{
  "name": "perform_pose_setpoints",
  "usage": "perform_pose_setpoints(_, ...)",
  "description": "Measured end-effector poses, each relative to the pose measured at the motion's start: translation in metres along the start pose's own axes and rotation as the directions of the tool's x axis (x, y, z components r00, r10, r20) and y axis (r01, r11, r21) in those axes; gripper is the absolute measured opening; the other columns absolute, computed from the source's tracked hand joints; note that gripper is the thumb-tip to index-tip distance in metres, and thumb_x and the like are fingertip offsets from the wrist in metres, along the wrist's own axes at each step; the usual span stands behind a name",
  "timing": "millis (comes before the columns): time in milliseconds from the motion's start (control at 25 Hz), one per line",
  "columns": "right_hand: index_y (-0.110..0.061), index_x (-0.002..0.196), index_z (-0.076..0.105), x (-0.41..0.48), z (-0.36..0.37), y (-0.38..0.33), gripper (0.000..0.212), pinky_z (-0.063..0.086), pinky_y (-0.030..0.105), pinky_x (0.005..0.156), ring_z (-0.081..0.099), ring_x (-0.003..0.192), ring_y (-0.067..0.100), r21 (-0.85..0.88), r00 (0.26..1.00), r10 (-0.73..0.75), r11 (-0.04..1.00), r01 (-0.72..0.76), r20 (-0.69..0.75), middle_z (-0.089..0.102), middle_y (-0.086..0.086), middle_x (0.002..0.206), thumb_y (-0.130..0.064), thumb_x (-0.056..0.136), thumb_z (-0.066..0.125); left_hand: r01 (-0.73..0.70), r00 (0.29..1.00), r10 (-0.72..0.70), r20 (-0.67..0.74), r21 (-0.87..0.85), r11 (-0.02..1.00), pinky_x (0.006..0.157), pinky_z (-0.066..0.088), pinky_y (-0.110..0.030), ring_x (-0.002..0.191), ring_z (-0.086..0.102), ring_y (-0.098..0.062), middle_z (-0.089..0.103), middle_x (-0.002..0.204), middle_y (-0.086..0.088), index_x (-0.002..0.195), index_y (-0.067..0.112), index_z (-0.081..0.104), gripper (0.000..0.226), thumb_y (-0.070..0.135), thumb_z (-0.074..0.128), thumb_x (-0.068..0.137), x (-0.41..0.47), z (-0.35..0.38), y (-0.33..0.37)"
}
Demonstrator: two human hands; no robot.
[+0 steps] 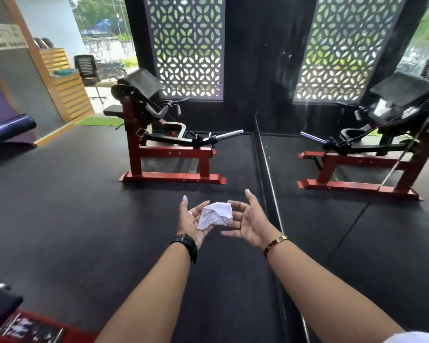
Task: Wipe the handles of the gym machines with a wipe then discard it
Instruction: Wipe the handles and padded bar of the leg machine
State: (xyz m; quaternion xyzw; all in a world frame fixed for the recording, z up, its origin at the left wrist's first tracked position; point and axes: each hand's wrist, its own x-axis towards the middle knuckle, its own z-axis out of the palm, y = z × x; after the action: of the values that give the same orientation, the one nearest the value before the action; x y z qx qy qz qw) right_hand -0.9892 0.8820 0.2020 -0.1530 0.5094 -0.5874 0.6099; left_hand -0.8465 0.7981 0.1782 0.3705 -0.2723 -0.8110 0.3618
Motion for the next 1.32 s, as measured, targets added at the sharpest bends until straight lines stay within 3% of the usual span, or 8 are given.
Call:
perform_pose_setpoints(160,-0.008,0.123,0.051,0.040,-0.024,-0.026,0.069,0.051,0.060,0.084,0.061,0.108,0.039,0.009,1.000,-0.011,1.000,0.012,-0.024,0.064,0.023,0.115,-0.066,0.089,0.036,0.015,0.999,-0.015,0.028,0.030,0.999,0.075,0.053,-0.037,0.081,0.068,-0.028,0.071,0.091,-0.016,0.099,0.003,0.066,0.069,0.066,0.038,0.089,0.055,0.030,0.004)
perform_pose_setpoints(440,-0.009,0.121,0.053,0.172,-0.030,-0.083,0.069,0.054,0.055,0.076,0.067,0.098,0.036,-0.018,0.999,-0.047,0.999,0.047,-0.001,0.068,0.021,0.108,-0.068,0.086,0.041,-0.009,0.999,0.010,0.045,-0.028,1.000,0.066,0.055,-0.033,0.074,0.068,-0.026,0.070,0.091,-0.016,0.098,0.001,0.065,0.070,0.066,0.040,0.087,0.188,0.047,0.039)
perform_pose_setpoints(640,-0.011,0.120,0.054,0.305,0.025,-0.143,0.066,0.054,0.049,0.082,0.067,0.099,0.030,-0.136,0.999,-0.018,0.990,0.023,0.038,0.069,0.015,0.110,-0.066,0.088,0.037,-0.055,0.998,0.053,-0.035,-0.079,0.995,0.065,0.056,-0.033,0.076,0.069,-0.027,0.071,0.087,-0.014,0.096,0.004,0.064,0.068,0.067,0.040,0.088,0.301,0.041,0.125)
perform_pose_setpoints(800,-0.013,0.119,0.056,0.411,0.087,-0.190,0.062,0.052,0.040,0.079,0.069,0.088,0.022,-0.214,0.993,-0.025,0.976,0.049,0.112,0.070,0.011,0.109,-0.064,0.090,0.034,-0.138,0.989,0.131,-0.065,-0.118,0.983,0.072,0.053,-0.037,0.077,0.068,-0.028,0.070,0.088,-0.015,0.094,0.003,0.063,0.067,0.065,0.041,0.088,0.387,0.029,0.215)
perform_pose_setpoints(1000,-0.010,0.124,0.052,0.516,0.145,-0.218,0.065,0.051,0.046,0.085,0.065,0.102,0.031,-0.206,0.986,0.002,0.978,0.032,0.166,0.068,0.015,0.114,-0.063,0.091,0.035,-0.207,0.973,0.188,-0.134,-0.153,0.966,0.081,0.051,-0.040,0.082,0.067,-0.029,0.068,0.095,-0.017,0.097,0.002,0.063,0.068,0.065,0.041,0.088,0.470,0.000,0.282)
perform_pose_setpoints(1120,-0.009,0.124,0.052,0.577,0.176,-0.227,0.064,0.048,0.051,0.093,0.062,0.109,0.033,-0.217,0.973,0.055,0.976,-0.005,0.224,0.068,0.016,0.114,-0.062,0.092,0.035,-0.253,0.958,0.220,-0.185,-0.176,0.951,0.072,0.055,-0.036,0.074,0.070,-0.025,0.071,0.090,-0.015,0.097,0.003,0.064,0.068,0.066,0.041,0.088,0.517,-0.026,0.314)
perform_pose_setpoints(1200,-0.008,0.122,0.053,0.619,0.196,-0.232,0.063,0.048,0.051,0.093,0.064,0.106,0.033,-0.241,0.961,0.092,0.970,-0.028,0.261,0.068,0.017,0.113,-0.061,0.092,0.035,-0.266,0.948,0.223,-0.226,-0.181,0.947,0.067,0.057,-0.032,0.074,0.071,-0.024,0.072,0.091,-0.014,0.100,0.003,0.064,0.069,0.067,0.040,0.088,0.548,-0.042,0.334)
perform_pose_setpoints(1320,-0.007,0.118,0.053,0.697,0.231,-0.245,0.063,0.052,0.048,0.085,0.068,0.092,0.029,-0.288,0.934,0.160,0.955,-0.066,0.318,0.068,0.019,0.111,-0.061,0.092,0.035,-0.308,0.923,0.244,-0.298,-0.189,0.933,0.073,0.054,-0.034,0.075,0.070,-0.024,0.071,0.093,-0.013,0.103,0.003,0.062,0.068,0.066,0.041,0.088,0.599,-0.066,0.372)
